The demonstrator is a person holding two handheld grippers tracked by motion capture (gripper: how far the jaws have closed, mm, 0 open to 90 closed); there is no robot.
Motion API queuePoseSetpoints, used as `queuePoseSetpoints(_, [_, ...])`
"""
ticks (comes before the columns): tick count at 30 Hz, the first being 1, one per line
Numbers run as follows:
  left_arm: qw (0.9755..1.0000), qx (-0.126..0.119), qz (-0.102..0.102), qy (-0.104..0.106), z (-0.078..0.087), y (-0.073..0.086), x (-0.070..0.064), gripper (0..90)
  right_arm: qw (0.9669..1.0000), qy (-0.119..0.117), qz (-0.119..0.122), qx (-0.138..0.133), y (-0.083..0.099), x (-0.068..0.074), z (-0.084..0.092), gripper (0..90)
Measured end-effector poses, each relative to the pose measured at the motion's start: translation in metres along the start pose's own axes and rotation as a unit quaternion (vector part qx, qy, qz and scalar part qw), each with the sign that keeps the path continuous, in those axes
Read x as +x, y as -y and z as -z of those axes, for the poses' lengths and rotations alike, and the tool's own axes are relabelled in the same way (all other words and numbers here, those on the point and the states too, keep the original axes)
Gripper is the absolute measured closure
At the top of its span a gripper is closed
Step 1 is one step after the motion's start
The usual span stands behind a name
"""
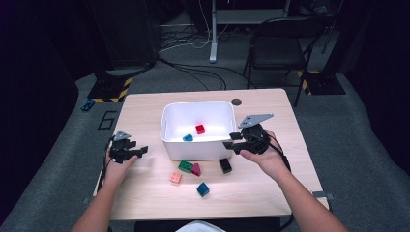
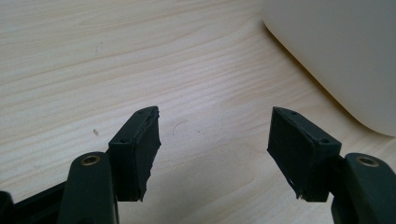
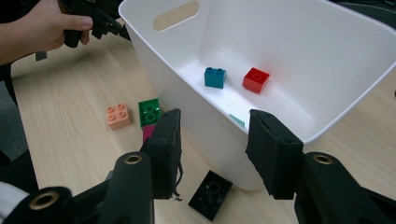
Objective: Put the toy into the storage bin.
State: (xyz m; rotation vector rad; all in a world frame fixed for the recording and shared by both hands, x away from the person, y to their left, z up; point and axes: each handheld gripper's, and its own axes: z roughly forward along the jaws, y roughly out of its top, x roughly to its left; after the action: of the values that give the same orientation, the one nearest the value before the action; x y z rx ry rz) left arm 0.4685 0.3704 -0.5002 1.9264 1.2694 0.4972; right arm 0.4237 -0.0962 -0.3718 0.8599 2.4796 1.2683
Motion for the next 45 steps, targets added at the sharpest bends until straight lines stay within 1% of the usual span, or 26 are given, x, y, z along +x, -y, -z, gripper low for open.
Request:
queuePoseSetpoints(3, [1.0000, 0.004, -0.002, 0.001, 0.001, 0.000, 0.000, 33.8, 1.0000, 0.000, -0.005, 0.004, 0.011, 0.001, -0.004, 53.9])
queuePoseSetpoints(5, [1.0000, -0.001, 0.000, 0.000, 0.000, 0.000, 0.000, 33.8, 1.0000, 0.000, -0.005, 0.006, 0.017, 0.001, -0.007, 53.9])
queuePoseSetpoints(10, [1.0000, -0.001, 0.000, -0.001, 0.000, 0.000, 0.000, 33.8, 0.9998, 0.003, -0.017, 0.009, 0.032, 0.002, -0.012, 53.6])
queuePoseSetpoints(14, [1.0000, -0.003, -0.003, -0.003, 0.000, 0.000, 0.000, 33.8, 0.9997, 0.014, -0.019, 0.010, 0.039, 0.002, -0.016, 53.2])
queuePoseSetpoints(15, [1.0000, 0.002, -0.002, 0.000, 0.001, 0.000, 0.000, 33.8, 0.9996, 0.018, -0.018, 0.011, 0.041, 0.002, -0.017, 53.0])
queuePoseSetpoints(16, [1.0000, 0.002, -0.002, -0.001, 0.001, 0.000, 0.001, 33.8, 0.9995, 0.021, -0.018, 0.012, 0.043, 0.002, -0.018, 52.9])
queuePoseSetpoints(20, [1.0000, 0.003, -0.003, 0.000, 0.002, 0.000, 0.000, 33.8, 0.9993, 0.026, -0.023, 0.012, 0.051, 0.001, -0.022, 52.5])
queuePoseSetpoints(27, [1.0000, 0.003, -0.003, 0.000, 0.001, 0.000, 0.000, 33.8, 0.9982, 0.037, -0.045, 0.014, 0.066, -0.002, -0.031, 51.5])
queuePoseSetpoints(31, [1.0000, 0.003, -0.003, 0.001, 0.001, -0.001, 0.000, 33.7, 0.9976, 0.043, -0.050, 0.019, 0.075, -0.005, -0.039, 51.0])
queuePoseSetpoints(33, [1.0000, 0.003, -0.003, -0.001, 0.002, -0.001, 0.000, 33.8, 0.9972, 0.051, -0.051, 0.020, 0.079, -0.004, -0.043, 50.3])
queuePoseSetpoints(34, [1.0000, 0.003, -0.003, 0.000, 0.002, -0.001, 0.000, 33.8, 0.9969, 0.051, -0.056, 0.021, 0.081, -0.003, -0.045, 50.1])
queuePoseSetpoints(36, [1.0000, 0.003, -0.003, 0.000, 0.002, -0.001, 0.000, 33.8, 0.9969, 0.052, -0.054, 0.021, 0.084, -0.002, -0.049, 49.0])
queuePoseSetpoints(38, [1.0000, 0.002, -0.003, 0.001, 0.002, 0.000, 0.000, 33.8, 0.9968, 0.057, -0.049, 0.028, 0.086, 0.000, -0.053, 48.1])
queuePoseSetpoints(45, [1.0000, 0.001, -0.002, -0.001, 0.002, 0.000, 0.001, 33.8, 0.9960, 0.067, -0.050, 0.033, 0.094, 0.004, -0.065, 46.6])
